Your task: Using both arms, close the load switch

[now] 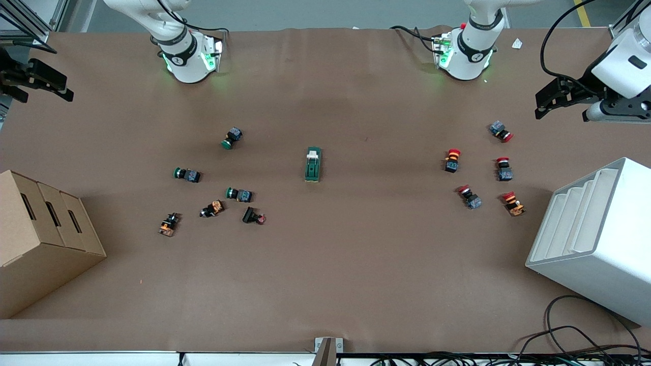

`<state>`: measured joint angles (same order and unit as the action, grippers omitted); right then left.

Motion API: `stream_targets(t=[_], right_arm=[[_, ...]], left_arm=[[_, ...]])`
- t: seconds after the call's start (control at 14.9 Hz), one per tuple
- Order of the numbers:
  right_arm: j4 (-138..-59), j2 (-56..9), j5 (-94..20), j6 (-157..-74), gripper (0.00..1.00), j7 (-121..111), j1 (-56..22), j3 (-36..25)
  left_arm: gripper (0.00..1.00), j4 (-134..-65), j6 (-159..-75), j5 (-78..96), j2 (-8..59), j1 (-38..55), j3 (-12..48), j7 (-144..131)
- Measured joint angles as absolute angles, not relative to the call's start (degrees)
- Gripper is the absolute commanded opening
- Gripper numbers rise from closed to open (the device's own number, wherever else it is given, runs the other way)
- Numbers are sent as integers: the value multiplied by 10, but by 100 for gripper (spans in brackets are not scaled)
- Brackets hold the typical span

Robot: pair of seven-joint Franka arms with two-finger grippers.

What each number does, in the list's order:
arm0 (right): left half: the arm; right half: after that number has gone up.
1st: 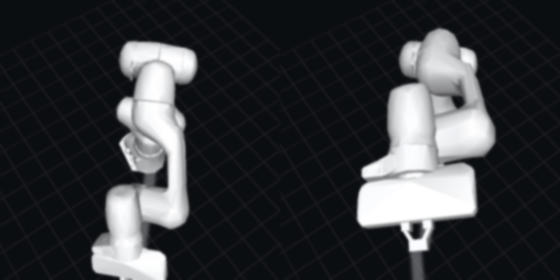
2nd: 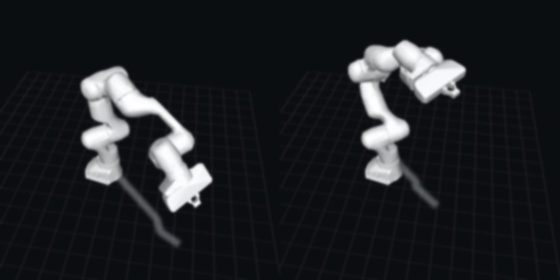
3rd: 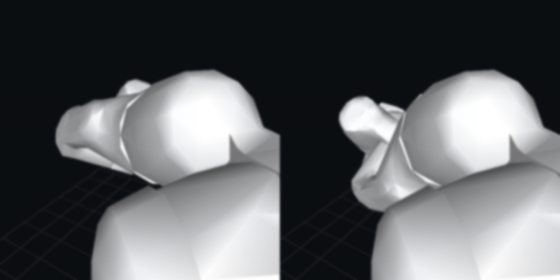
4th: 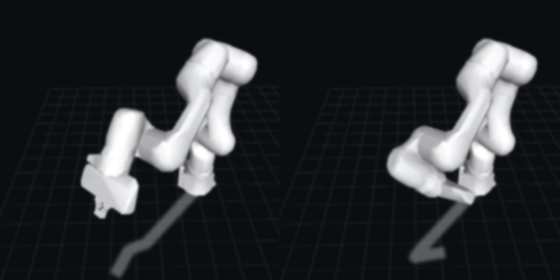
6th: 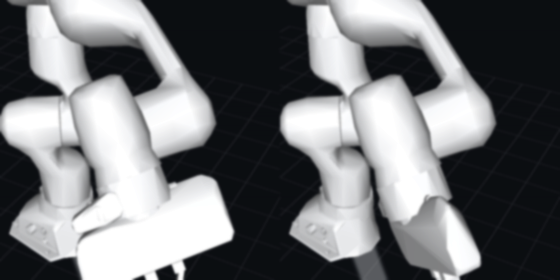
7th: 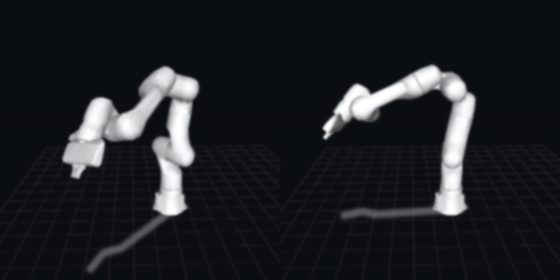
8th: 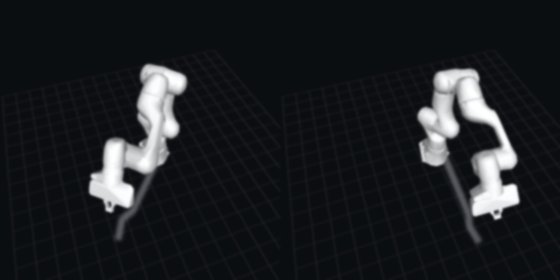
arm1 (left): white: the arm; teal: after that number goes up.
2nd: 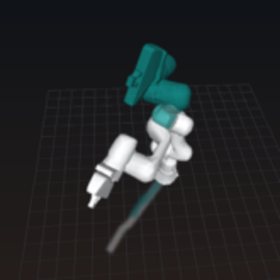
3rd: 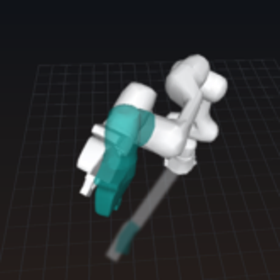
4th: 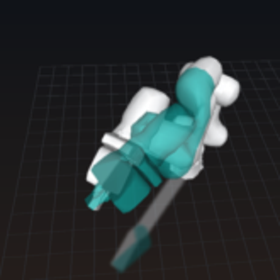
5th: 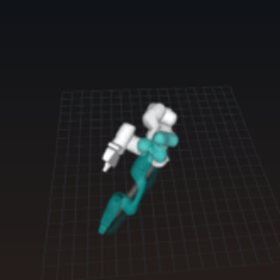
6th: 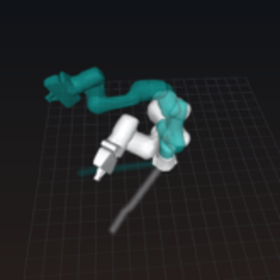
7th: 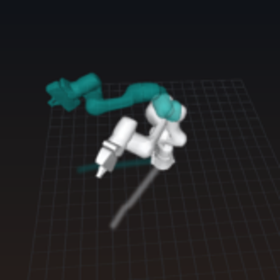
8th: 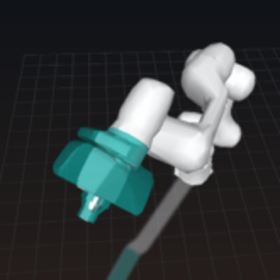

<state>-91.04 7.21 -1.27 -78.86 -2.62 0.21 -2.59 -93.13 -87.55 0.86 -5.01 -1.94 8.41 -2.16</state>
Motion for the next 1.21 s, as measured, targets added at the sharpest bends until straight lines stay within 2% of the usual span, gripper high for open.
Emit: stream_targets(t=[0.54, 0.94, 1.21], right_arm=[[-910, 72, -13, -789, 100, -26, 2, -26], [-904, 72, -13, -790, 100, -26, 2, -26], [-904, 65, -13, -791, 100, -26, 3, -28]], left_arm=[[100, -919, -875, 10, -46, -15, 94, -22], [100, -912, -879, 50, -29, -5, 166, -81], [100, -911, -917, 50, -14, -2, 247, -233]])
